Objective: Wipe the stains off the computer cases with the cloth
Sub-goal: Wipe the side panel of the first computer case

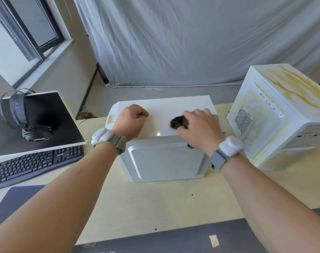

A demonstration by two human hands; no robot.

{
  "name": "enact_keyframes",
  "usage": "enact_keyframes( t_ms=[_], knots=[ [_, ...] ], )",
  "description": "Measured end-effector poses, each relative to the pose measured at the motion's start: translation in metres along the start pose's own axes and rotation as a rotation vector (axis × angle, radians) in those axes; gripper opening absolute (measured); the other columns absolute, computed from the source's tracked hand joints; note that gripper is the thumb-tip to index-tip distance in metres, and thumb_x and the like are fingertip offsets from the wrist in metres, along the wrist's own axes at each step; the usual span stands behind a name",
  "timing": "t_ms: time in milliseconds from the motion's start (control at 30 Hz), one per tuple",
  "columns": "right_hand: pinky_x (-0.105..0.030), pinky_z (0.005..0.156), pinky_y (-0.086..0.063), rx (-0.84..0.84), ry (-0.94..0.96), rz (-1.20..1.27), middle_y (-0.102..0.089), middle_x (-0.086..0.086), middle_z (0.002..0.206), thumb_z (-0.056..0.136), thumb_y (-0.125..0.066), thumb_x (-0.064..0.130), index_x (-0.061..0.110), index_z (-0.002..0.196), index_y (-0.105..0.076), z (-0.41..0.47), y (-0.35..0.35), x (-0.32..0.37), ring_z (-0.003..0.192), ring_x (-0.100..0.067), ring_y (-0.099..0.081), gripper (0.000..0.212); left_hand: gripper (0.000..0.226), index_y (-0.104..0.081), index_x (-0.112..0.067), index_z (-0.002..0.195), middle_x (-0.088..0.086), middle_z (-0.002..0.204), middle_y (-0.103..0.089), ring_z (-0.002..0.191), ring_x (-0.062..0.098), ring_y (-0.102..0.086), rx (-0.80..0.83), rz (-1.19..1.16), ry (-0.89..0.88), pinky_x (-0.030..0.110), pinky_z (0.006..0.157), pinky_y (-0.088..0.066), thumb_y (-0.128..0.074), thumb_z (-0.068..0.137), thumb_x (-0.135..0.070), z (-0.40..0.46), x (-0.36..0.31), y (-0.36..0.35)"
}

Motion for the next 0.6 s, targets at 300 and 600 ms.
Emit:
enact_keyframes(
  t_ms=[300, 600],
  knots=[
    [-0.046, 0.108, -0.029, 0.16, -0.094, 0.128, -0.04, -0.018, 0.123, 0.091, -0.038, 0.07, 0.011, 0.128, -0.041, 0.044, -0.022, 0.004, 0.12, -0.037, -0.037, 0.07, 0.049, -0.078, -0.01, 0.095, 0.011, 0.103, -0.076, 0.106, 0.025, -0.069, -0.207, -0.784, 0.277, 0.043, 0.108, -0.047, -0.039, 0.106, -0.038, 0.007, 0.022, 0.022],
    [-0.042, 0.096, -0.038, 0.218, 0.531, 0.267, -0.049, -0.004, 0.122, 0.092, -0.035, 0.027, 0.024, 0.13, -0.054, 0.027, -0.041, 0.144, 0.106, -0.032, -0.048, 0.042, 0.05, -0.069, -0.004, 0.101, 0.014, 0.102, -0.071, 0.105, 0.028, -0.068, -0.324, -1.173, 0.402, 0.038, 0.105, -0.048, -0.037, 0.107, -0.042, 0.001, 0.037, 0.047]
  ],
)
Point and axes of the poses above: each hand's wrist, its own z-axis towards the middle knuckle, its own y-axis out of the back of the hand, x = y × z, the point moved 4 cm from there along z, towards the middle knuckle
